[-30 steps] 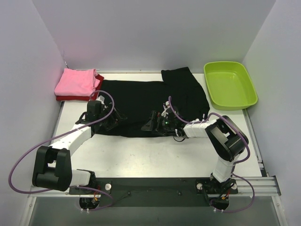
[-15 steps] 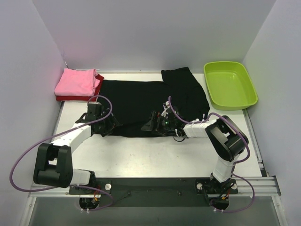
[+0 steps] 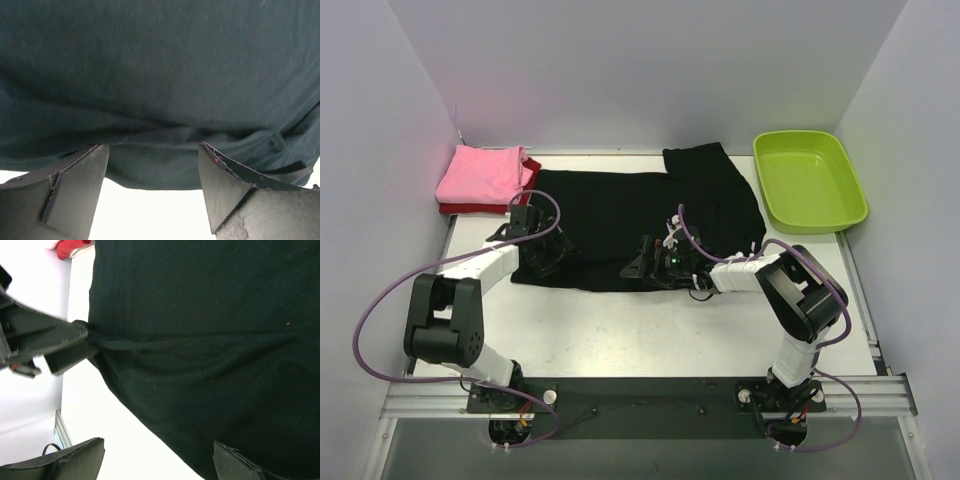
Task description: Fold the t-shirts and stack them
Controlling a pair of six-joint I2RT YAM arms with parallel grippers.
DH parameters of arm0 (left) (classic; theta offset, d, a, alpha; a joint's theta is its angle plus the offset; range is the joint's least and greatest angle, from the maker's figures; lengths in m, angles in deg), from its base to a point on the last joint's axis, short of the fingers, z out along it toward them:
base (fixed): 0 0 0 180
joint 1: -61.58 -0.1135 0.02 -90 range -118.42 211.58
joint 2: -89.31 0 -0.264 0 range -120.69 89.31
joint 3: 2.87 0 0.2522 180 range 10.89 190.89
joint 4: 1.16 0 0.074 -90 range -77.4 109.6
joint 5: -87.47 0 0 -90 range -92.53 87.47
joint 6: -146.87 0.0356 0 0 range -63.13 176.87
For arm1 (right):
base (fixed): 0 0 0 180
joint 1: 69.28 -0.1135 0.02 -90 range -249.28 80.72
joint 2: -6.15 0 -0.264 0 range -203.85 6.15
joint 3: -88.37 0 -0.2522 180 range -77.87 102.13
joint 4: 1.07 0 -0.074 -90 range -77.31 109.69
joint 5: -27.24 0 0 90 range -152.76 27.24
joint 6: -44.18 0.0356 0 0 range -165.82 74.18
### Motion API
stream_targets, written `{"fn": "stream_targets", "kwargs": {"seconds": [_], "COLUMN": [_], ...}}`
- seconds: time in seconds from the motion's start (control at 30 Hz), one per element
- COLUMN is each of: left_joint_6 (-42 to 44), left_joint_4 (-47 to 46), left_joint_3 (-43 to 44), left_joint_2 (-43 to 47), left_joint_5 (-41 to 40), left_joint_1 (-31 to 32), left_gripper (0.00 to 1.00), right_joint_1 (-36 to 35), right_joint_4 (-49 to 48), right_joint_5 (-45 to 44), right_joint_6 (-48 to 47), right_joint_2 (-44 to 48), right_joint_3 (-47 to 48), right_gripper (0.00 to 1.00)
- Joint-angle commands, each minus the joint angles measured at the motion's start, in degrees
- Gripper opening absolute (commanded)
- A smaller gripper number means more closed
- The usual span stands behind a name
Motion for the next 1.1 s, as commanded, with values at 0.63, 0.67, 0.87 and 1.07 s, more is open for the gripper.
{"fn": "stream_targets", "kwargs": {"seconds": [0.63,0.67,0.87,1.07], "left_joint_6": [2.54,2.45,2.27,1.57], "left_joint_4": [-4.89,-4.54,-0.77,-1.46], "left_joint_3": [18.73,17.76,10.12,1.24], "left_joint_2": [-4.45,0.27,15.58,22.29], "left_joint_5": [-3.00,-3.69,-5.28,-4.22], "left_joint_1": [-2.41,-0.93,4.53,7.96], "left_gripper": [0.80,0.81,0.82,0.82], "right_joint_1": [-0.07,-0.16,-0.34,0.71], "right_joint_4": [-1.76,-1.33,10.77,23.27], "right_joint_5": [0.73,0.46,-4.02,-8.76], "right_joint_6": [0.25,-0.18,-4.57,-8.89], "right_joint_2": [-1.24,-0.80,7.71,17.48], "right_joint_3": [-1.28,-1.28,2.32,7.16], "right_gripper": [0.92,0.92,0.93,0.95]}}
